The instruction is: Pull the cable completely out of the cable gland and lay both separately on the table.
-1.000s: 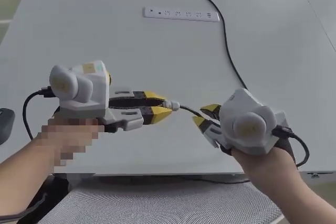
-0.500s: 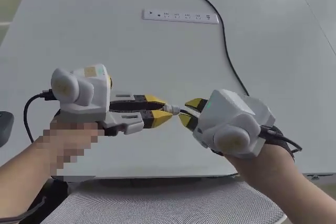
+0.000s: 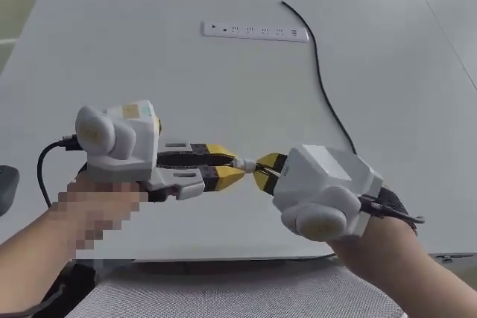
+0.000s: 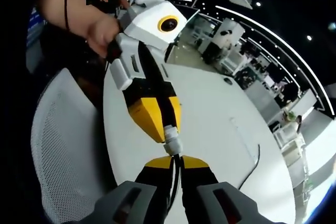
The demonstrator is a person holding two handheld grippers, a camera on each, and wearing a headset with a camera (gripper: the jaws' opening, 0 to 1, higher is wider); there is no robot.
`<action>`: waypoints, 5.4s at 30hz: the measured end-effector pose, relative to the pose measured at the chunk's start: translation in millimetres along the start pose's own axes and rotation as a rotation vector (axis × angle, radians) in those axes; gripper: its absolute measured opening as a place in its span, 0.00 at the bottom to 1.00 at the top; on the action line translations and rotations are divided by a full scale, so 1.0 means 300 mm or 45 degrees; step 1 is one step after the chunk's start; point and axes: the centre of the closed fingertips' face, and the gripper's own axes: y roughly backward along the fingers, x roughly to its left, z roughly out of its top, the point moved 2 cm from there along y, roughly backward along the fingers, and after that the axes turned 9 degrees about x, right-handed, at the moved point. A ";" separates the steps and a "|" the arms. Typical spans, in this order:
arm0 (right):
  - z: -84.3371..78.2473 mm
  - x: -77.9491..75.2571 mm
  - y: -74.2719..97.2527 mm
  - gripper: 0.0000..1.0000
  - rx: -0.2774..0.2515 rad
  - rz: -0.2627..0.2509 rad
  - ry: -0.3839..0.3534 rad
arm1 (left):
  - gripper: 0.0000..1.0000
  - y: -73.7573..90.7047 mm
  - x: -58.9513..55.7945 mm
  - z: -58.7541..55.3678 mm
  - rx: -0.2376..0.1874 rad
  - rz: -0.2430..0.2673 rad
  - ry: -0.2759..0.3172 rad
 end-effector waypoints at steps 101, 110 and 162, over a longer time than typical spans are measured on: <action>0.036 -0.046 -0.009 0.18 -0.062 0.040 -0.219 | 0.15 0.022 0.047 0.002 -0.015 0.016 -0.001; 0.043 -0.030 -0.039 0.10 0.030 0.004 0.017 | 0.15 0.024 0.050 0.005 -0.018 0.012 0.004; -0.159 -0.052 -0.101 0.00 0.093 0.108 -0.701 | 0.15 0.017 0.055 -0.011 0.008 0.021 -0.017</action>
